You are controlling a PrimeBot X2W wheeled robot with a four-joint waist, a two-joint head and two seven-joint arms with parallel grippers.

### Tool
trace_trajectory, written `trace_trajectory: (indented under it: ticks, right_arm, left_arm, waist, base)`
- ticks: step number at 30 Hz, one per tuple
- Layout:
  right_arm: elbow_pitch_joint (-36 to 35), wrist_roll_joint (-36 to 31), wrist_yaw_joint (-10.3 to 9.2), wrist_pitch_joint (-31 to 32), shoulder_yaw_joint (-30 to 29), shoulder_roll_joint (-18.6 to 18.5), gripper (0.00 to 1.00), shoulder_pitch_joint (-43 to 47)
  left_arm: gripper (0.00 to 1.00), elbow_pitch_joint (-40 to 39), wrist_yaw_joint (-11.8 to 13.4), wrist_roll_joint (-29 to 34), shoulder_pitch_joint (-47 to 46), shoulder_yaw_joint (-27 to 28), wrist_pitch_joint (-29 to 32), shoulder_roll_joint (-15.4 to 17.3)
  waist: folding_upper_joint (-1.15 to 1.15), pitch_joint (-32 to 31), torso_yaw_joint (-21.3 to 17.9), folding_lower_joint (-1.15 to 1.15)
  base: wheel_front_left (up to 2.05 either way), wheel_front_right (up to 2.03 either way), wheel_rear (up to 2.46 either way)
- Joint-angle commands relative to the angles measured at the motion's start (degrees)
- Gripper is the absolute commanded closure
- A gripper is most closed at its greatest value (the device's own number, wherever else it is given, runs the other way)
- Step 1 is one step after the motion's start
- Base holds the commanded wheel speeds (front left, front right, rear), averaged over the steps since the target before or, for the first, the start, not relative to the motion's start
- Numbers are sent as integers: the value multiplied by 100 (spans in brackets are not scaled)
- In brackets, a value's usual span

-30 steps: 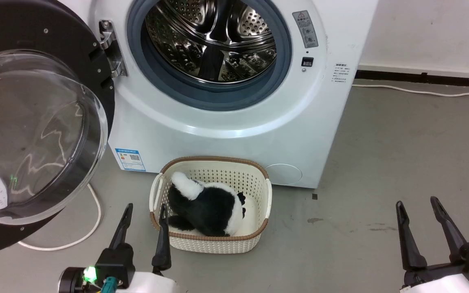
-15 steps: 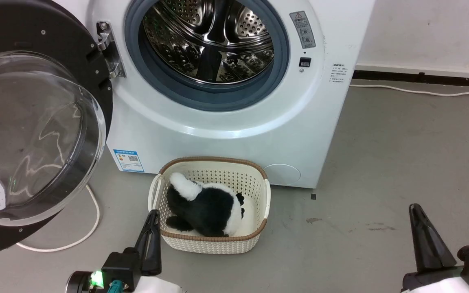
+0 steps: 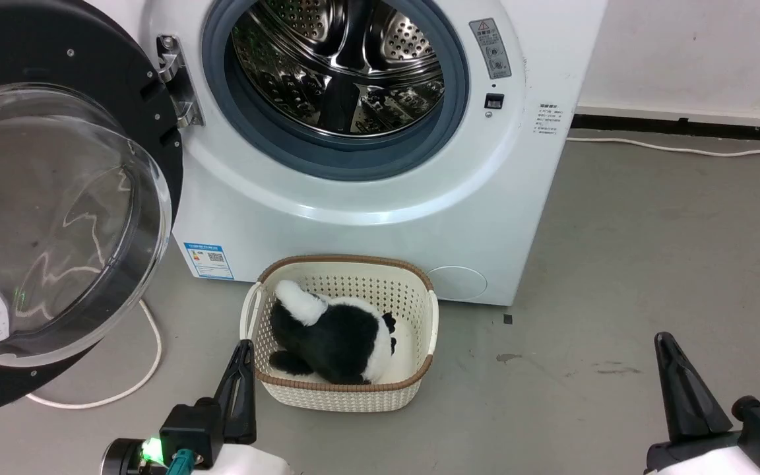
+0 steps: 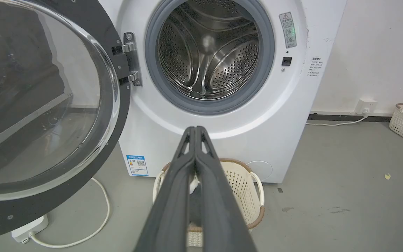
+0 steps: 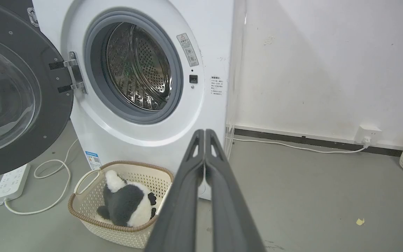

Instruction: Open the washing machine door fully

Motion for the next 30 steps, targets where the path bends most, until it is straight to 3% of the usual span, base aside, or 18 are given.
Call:
trace_trajectory:
  ticks: [1,30]
  right_arm:
    - [5,-34,1,37,10,5,100,-52]
    - [16,-131,2,426,171,14,100,-164]
  left_arm:
    - [100,-34,-23,40,-14,21,32,-13]
    - [100,-169,-195,193,-40,278,417,-55]
  waist:
    - [0,0,-1,0]
    - [0,-12,-24,0]
  base:
    - [0,0,0]
    - [0,0,0]
